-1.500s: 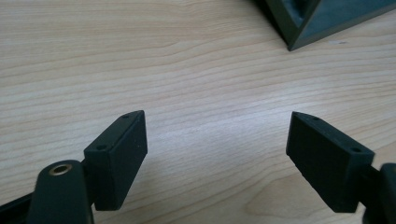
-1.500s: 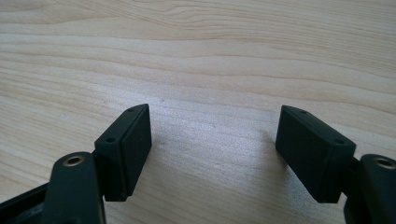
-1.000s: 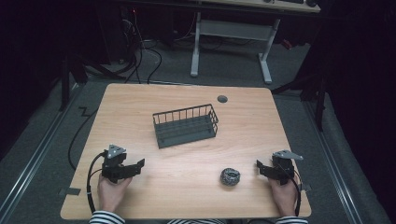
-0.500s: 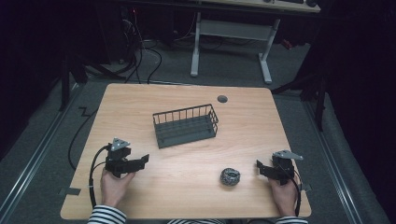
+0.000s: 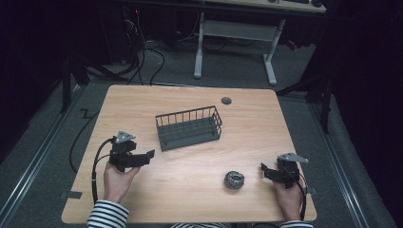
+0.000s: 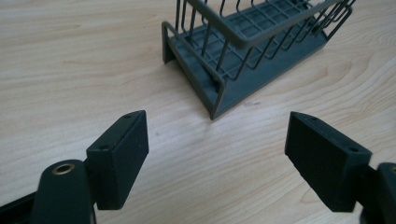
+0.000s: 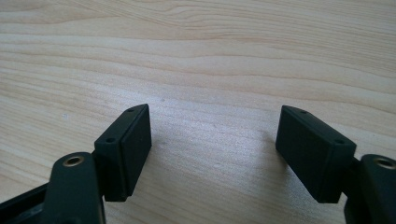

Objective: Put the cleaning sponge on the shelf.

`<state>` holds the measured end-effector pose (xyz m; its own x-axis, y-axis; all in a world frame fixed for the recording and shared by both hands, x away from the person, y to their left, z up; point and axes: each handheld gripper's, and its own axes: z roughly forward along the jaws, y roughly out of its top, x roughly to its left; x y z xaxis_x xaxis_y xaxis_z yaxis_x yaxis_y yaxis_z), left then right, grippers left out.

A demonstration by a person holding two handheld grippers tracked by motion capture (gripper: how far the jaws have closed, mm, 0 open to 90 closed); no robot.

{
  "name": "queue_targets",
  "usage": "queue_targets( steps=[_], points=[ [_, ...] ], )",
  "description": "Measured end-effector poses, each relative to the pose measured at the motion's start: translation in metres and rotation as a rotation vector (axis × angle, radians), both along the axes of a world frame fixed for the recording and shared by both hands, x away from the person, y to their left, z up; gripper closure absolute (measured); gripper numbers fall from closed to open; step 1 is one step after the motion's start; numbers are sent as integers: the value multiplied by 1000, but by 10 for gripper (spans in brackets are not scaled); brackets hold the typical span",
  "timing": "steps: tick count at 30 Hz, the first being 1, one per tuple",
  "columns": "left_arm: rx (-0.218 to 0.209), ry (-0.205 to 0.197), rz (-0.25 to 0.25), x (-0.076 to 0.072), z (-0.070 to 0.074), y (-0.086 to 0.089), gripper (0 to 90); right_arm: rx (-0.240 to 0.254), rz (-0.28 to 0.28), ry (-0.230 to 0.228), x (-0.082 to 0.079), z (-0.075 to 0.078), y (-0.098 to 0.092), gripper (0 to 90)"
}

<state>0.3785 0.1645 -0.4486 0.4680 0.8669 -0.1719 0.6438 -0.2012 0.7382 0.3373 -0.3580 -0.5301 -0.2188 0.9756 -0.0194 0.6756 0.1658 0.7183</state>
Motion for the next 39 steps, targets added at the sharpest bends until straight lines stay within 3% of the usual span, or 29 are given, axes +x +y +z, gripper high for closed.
queue_targets(
  steps=[7,18,25,32,39],
  points=[
    [6,-6,-15,12,17,-6,222,0,1,0,0,0,0,267],
    [40,20,-30,35,33,-18,225,0,1,0,0,0,0,267],
    [53,32,-33,50,39,-25,235,0,1,0,0,0,0,267],
    [92,38,-31,66,44,-34,247,0,2,0,0,0,0,266],
    [122,52,-14,80,41,-40,263,0,2,1,0,0,0,266]
  ],
)
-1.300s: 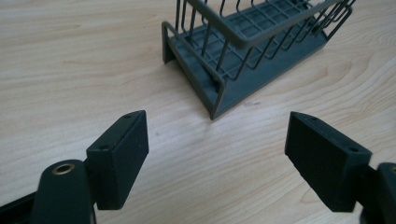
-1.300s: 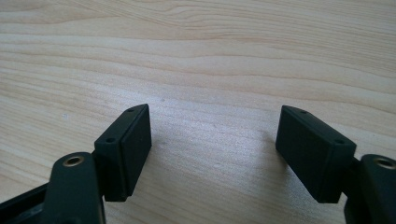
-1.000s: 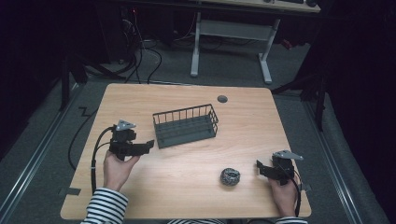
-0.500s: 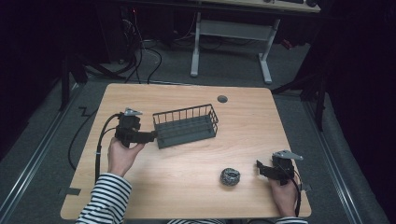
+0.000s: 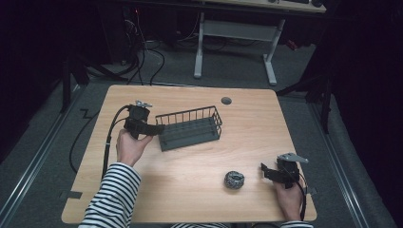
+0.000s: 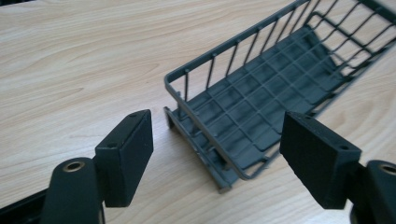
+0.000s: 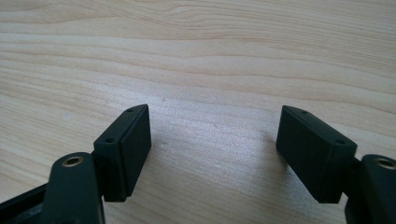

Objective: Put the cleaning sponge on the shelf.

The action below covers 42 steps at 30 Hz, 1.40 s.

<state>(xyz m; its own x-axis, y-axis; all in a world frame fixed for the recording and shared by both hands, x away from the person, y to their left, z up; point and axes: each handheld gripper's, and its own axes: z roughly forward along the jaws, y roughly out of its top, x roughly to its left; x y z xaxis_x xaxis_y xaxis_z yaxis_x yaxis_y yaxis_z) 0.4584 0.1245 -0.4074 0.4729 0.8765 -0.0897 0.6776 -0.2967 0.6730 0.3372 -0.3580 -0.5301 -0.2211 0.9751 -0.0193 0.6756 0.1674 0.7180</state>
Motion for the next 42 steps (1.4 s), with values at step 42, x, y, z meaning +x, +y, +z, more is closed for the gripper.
queue_targets(
  steps=[42],
  points=[
    [40,55,17,19,-28,-13,578,1,2,0,0,0,0,265]
  ],
)
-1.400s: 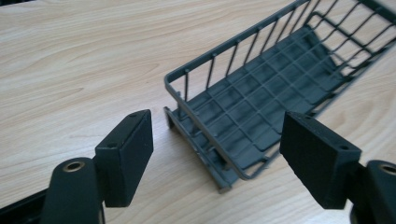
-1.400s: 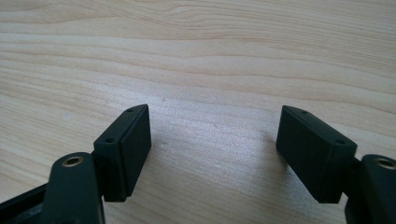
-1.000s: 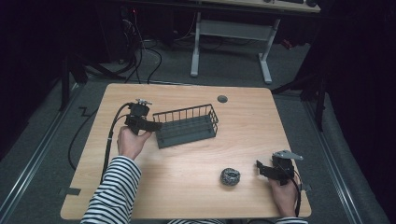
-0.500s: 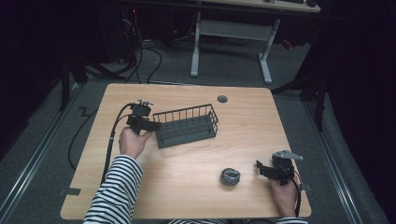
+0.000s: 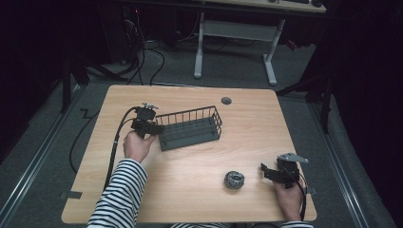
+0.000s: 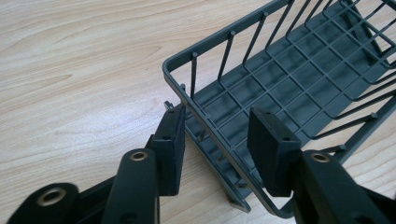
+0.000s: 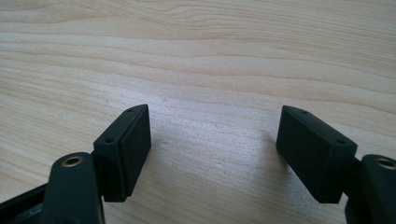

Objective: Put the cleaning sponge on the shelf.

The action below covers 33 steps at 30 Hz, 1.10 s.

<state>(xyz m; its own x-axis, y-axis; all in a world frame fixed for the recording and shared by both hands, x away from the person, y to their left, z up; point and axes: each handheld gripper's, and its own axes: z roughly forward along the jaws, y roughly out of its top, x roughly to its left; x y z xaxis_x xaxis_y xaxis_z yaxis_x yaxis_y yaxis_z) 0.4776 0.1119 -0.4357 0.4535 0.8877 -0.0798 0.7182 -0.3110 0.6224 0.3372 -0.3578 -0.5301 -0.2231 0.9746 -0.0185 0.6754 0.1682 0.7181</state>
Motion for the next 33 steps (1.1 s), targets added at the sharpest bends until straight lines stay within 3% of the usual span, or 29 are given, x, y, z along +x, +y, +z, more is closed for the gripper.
queue_targets(
  steps=[7,11,33],
  points=[
    [19,1,-15,-2,-1,-1,616,-1,2,-1,0,0,0,265],
    [-7,1,-7,-3,-2,0,620,0,0,0,0,0,0,265],
    [-45,-15,-18,-22,-5,4,617,0,0,0,0,0,0,265]
  ],
)
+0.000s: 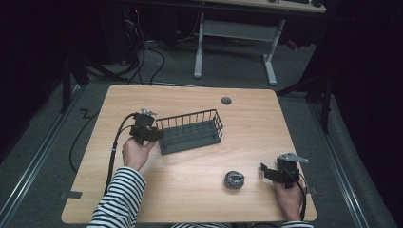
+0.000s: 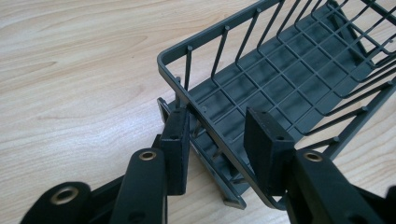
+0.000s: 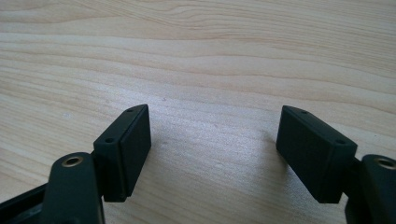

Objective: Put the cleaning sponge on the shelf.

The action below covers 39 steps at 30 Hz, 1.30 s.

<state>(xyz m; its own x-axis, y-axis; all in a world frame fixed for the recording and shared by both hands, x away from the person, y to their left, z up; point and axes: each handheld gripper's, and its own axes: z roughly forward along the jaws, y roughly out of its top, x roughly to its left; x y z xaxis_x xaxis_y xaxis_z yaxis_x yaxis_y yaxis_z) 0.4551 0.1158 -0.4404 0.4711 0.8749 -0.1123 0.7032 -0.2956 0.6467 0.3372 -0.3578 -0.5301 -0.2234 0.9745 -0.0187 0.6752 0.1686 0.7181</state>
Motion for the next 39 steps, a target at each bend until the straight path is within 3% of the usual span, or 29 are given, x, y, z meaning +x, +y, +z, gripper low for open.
queue_targets(
  steps=[20,25,39],
  points=[
    [-20,0,-20,-30,-1,2,611,0,1,-1,0,0,0,265],
    [-1,-8,-25,-37,0,1,608,-1,2,-1,0,0,0,265],
    [-46,-5,-18,-54,-2,1,601,0,0,0,0,0,0,265]
  ],
)
